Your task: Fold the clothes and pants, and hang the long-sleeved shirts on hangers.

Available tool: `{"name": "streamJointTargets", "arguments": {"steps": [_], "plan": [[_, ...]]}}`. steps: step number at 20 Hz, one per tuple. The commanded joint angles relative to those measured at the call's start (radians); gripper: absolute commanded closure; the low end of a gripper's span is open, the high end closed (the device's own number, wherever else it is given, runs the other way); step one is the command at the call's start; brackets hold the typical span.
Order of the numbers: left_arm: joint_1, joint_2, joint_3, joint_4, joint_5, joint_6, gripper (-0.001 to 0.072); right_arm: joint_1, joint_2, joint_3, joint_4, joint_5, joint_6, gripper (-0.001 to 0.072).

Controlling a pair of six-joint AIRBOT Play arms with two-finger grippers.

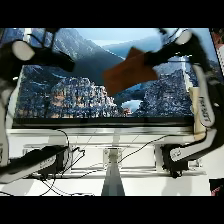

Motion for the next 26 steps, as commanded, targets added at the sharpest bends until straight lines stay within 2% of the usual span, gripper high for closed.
{"name": "streamJointTargets", "arguments": {"steps": [1, 5, 7, 10, 13, 14, 15, 17, 18, 22, 23, 24, 25, 26], "plan": [[0.04, 0.144, 0.0, 0.076, -0.035, -0.002, 0.0692, -0.152, 0.188, 0.01, -0.262, 0.032, 0.29, 0.0695], [0.039, 0.199, 0.0, 0.03, -0.035, -0.002, 0.0692, -0.409, 0.349, 0.01, -0.464, 0.289, 0.625, 0.0695], [0.039, 0.196, 0.0, 0.003, -0.035, -0.002, 0.0692, -0.54, 0.397, 0.009, -0.502, 0.417, 0.733, 0.0694], [0.039, 0.195, 0.0, -0.007, -0.035, -0.002, 0.0692, -0.689, 0.425, 0.007, -0.503, 0.526, 0.761, 0.0694], [0.039, 0.195, 0.0, -0.007, -0.035, -0.002, 0.0692, -0.763, 0.424, 0.007, -0.505, 0.575, 0.71, 0.068], [0.039, 0.195, 0.0, -0.007, -0.035, -0.002, 0.0692, -0.775, 0.424, 0.007, -0.512, 0.575, 0.699, 0.0646], [0.039, 0.195, 0.0, -0.007, -0.035, -0.002, 0.0692, -0.785, 0.424, 0.007, -0.516, 0.574, 0.698, 0.0485], [0.039, 0.195, 0.0, -0.007, -0.035, -0.002, 0.0692, -0.795, 0.424, 0.007, -0.517, 0.562, 0.697, 0.0045], [0.039, 0.195, 0.0, -0.007, -0.035, -0.002, 0.0692, -0.795, 0.424, 0.007, -0.515, 0.547, 0.689, 0.0029], [0.039, 0.195, 0.0, -0.007, -0.035, -0.002, 0.0692, -0.785, 0.424, 0.007, -0.49, 0.478, 0.623, 0.0034], [0.039, 0.195, 0.0, -0.007, -0.035, -0.002, 0.0692, -0.785, 0.424, 0.007, -0.462, 0.449, 0.587, 0.0111], [0.039, 0.195, 0.0, -0.007, -0.035, -0.002, 0.0692, -0.782, 0.424, 0.007, -0.429, 0.423, 0.555, 0.0368], [0.039, 0.195, 0.0, -0.007, -0.035, -0.002, 0.0692, -0.775, 0.424, 0.007, -0.409, 0.404, 0.556, 0.0582], [0.039, 0.195, 0.0, -0.007, -0.035, -0.002, 0.0692, -0.755, 0.424, 0.007, -0.382, 0.379, 0.558, 0.0629]]}}
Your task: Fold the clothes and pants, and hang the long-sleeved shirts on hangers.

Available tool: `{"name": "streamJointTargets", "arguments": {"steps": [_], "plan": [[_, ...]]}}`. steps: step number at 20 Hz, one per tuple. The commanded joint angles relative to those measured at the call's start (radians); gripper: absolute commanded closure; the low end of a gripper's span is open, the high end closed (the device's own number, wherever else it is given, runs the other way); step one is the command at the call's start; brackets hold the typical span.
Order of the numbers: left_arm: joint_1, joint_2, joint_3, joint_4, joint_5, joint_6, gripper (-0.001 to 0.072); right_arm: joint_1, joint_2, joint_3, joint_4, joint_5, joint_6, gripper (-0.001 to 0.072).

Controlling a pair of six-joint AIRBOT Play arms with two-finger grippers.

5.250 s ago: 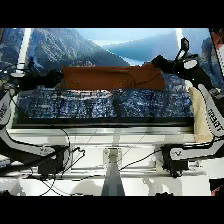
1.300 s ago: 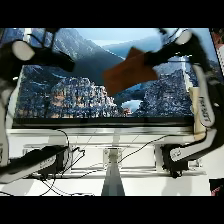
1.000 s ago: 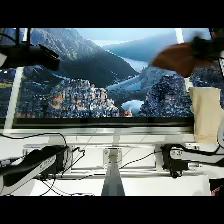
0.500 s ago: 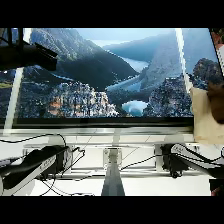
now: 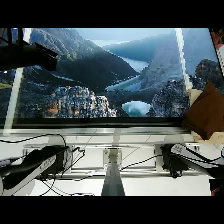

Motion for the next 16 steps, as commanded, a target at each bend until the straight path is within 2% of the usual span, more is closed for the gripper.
{"name": "streamJointTargets", "arguments": {"steps": [1, 3, 5, 8, 12, 13, 16], "plan": [[0.001, 0.0, 0.0, 0.0, 0.0, 0.0, 0.0692, 0.051, 0.001, 0.0, 0.097, -0.103, -0.049, 0.0629], [0.001, 0.0, 0.0, 0.0, 0.0, 0.0, 0.0692, 0.156, 0.001, 0.0, 0.139, -0.179, -0.082, 0.0678], [0.001, 0.0, 0.0, 0.0, 0.0, 0.0, 0.0692, 0.32, 0.001, 0.0, 0.148, -0.27, -0.177, 0.0687], [0.001, 0.0, 0.0, 0.0, 0.0, 0.0, 0.0692, 0.62, 0.001, 0.0, 0.147, -0.407, -0.365, 0.0694], [0.001, 0.0, 0.0, 0.0, 0.0, 0.0, 0.0692, 0.988, 0.001, 0.0, 0.119, -0.491, -0.698, 0.0694], [0.001, 0.0, 0.0, 0.0, 0.0, 0.0, 0.0692, 1.055, 0.0, 0.0, 0.103, -0.501, -0.729, 0.0694], [0.001, 0.0, 0.0, 0.0, 0.0, 0.0, 0.0692, 1.177, 0.0, 0.0, 0.091, -0.513, -0.734, 0.0694]]}}
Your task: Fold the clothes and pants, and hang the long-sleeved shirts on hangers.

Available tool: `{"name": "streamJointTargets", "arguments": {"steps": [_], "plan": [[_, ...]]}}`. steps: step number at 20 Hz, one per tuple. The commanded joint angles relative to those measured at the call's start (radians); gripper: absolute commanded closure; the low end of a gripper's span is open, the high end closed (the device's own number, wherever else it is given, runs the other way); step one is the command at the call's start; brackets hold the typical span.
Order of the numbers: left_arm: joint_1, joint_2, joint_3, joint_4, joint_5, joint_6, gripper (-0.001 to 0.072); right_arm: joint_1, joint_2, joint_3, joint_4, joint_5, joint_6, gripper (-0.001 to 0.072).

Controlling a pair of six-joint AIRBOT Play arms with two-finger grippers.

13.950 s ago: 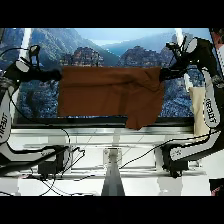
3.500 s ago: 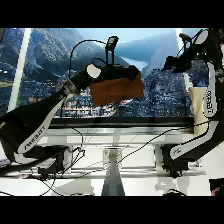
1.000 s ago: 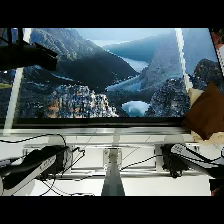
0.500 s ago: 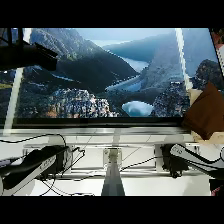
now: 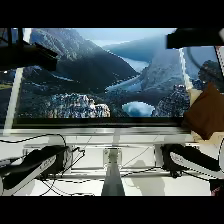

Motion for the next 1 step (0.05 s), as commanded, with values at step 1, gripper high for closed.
{"name": "streamJointTargets", "arguments": {"steps": [1], "plan": [[0.001, 0.0, 0.0, 0.0, 0.0, 0.0, 0.0692, 0.166, 0.0, 0.0, -0.018, -0.042, -0.095, 0.0694]]}}
